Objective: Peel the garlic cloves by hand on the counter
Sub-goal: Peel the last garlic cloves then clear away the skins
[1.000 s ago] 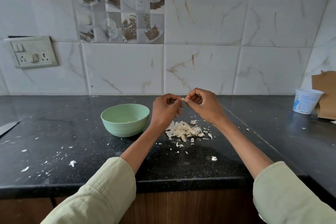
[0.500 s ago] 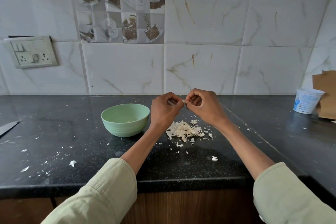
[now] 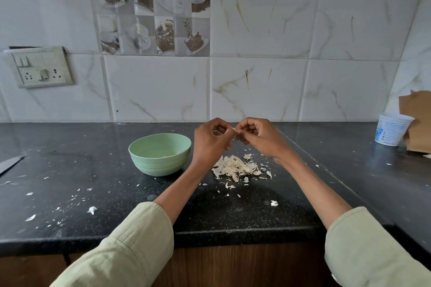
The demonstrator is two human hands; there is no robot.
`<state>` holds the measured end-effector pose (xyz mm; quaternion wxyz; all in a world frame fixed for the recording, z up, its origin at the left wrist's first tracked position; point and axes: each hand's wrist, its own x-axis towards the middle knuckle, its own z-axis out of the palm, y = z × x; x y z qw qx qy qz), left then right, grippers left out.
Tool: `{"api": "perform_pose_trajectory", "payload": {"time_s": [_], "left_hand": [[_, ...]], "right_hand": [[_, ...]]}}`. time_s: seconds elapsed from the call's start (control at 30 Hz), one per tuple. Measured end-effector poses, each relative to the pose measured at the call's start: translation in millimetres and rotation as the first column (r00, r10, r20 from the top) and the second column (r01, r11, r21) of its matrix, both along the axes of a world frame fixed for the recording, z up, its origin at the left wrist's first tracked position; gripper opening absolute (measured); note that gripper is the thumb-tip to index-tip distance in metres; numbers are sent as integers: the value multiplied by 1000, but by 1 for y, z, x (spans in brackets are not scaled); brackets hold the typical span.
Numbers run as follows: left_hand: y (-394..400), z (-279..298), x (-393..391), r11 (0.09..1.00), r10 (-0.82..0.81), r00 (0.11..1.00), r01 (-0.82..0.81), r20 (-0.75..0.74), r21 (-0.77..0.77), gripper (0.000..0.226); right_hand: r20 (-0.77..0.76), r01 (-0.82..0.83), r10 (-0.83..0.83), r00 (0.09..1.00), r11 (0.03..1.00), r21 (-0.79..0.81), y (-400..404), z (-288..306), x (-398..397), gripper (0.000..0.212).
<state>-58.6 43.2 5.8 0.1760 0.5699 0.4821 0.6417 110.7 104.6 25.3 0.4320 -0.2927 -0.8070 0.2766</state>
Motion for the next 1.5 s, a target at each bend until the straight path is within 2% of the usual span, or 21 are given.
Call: {"api": "perform_pose_trajectory", "payload": {"time_s": [0.2, 0.3, 0.53, 0.87, 0.93, 1.0, 1.1, 1.17, 1.23, 1.33, 1.43, 1.5], "left_hand": [[4, 1, 0, 983, -156, 966, 172, 208, -64, 12], [4, 2, 1, 972, -199, 944, 225, 263, -70, 11], [6, 0, 2, 969, -196, 932, 232, 304, -86, 13], [9, -1, 2, 972, -184, 925, 221, 332, -79, 14], [10, -3, 2, 976, -151, 947, 188, 284, -107, 15], [13, -6, 1, 987, -74, 987, 94, 144, -132, 16], [16, -10, 0, 991, 27, 993, -42, -112, -130, 21], [17, -12, -1, 985, 53, 978, -84, -204, -148, 29], [20, -14, -1, 979, 68, 966, -113, -251, -169, 32], [24, -18, -4, 977, 90, 949, -142, -303, -156, 28], [27, -19, -7, 978, 112, 924, -168, -365, -123, 22], [28, -20, -8, 979, 102, 913, -161, -394, -122, 12]], "right_hand": [[-83, -47, 36, 996, 990, -131, 7, -1, 1, 9], [-86, -58, 45, 995, 987, -148, 7, -2, 1, 9], [-139, -22, 14, 990, 998, -53, 4, 0, 1, 9], [-126, -21, 17, 992, 999, -32, 3, -1, 0, 13], [-108, 3, -9, 994, 999, -54, 5, -3, -1, 8], [-48, 62, -64, 997, 997, -51, 8, -4, 1, 5], [139, 173, -177, 974, 984, 43, 13, -8, 6, 22], [210, 229, -244, 947, 969, 93, 18, -11, 9, 22], [255, 275, -299, 920, 953, 125, 26, -14, 14, 14], [323, 313, -352, 878, 935, 168, 33, -16, 18, 14], [459, 269, -327, 826, 945, 189, 34, -21, 18, 13], [536, 222, -261, 803, 965, 138, 33, -25, 14, 17]]}}
